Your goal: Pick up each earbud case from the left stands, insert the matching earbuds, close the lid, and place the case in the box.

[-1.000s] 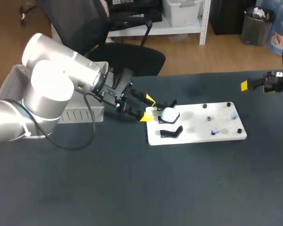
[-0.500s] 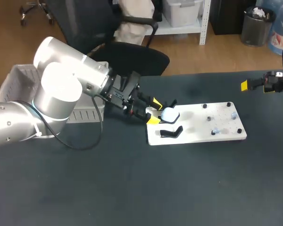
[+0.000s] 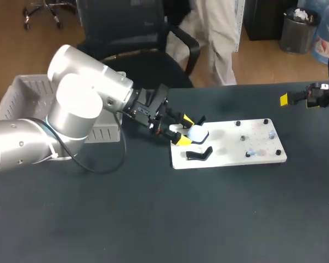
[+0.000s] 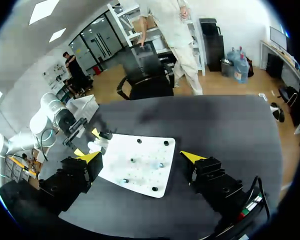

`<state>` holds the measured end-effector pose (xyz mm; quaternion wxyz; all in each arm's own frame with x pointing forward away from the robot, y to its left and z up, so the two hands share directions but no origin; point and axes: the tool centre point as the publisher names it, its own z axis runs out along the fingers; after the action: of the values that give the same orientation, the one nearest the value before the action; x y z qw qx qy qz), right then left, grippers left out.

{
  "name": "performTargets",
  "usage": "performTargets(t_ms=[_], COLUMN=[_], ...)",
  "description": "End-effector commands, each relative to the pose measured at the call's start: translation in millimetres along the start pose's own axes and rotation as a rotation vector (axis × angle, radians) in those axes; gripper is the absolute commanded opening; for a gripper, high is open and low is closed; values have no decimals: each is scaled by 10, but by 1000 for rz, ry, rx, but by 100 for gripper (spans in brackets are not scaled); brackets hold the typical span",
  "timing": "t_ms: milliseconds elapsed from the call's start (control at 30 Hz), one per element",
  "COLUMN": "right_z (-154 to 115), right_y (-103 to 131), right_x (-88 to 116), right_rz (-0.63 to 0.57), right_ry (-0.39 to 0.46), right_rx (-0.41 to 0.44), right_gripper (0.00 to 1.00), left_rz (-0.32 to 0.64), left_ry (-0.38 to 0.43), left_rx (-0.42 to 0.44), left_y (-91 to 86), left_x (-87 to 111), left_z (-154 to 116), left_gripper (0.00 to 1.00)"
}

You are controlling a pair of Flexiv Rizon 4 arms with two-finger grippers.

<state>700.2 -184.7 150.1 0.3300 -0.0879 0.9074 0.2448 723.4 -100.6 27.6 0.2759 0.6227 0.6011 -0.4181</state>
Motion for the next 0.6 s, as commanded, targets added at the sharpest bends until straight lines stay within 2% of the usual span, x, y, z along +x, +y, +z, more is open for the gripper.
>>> performTargets(t_ms=[33,367,600], right_z=[0,0,0], right_y=[-2,-2,-2], right_x=[0,0,0], right_rz=[-1,-1,-1], right_ry=[0,0,0], right_rx=[0,0,0], right_gripper=[100,100,100], left_rz=[-5,-9,-11], left_ry=[7,6,10], left_rx=[10,22,28], left_y=[68,85,84], left_x=[-4,-18,-14], left_z=[48,106,134], left_gripper=[87,76,73])
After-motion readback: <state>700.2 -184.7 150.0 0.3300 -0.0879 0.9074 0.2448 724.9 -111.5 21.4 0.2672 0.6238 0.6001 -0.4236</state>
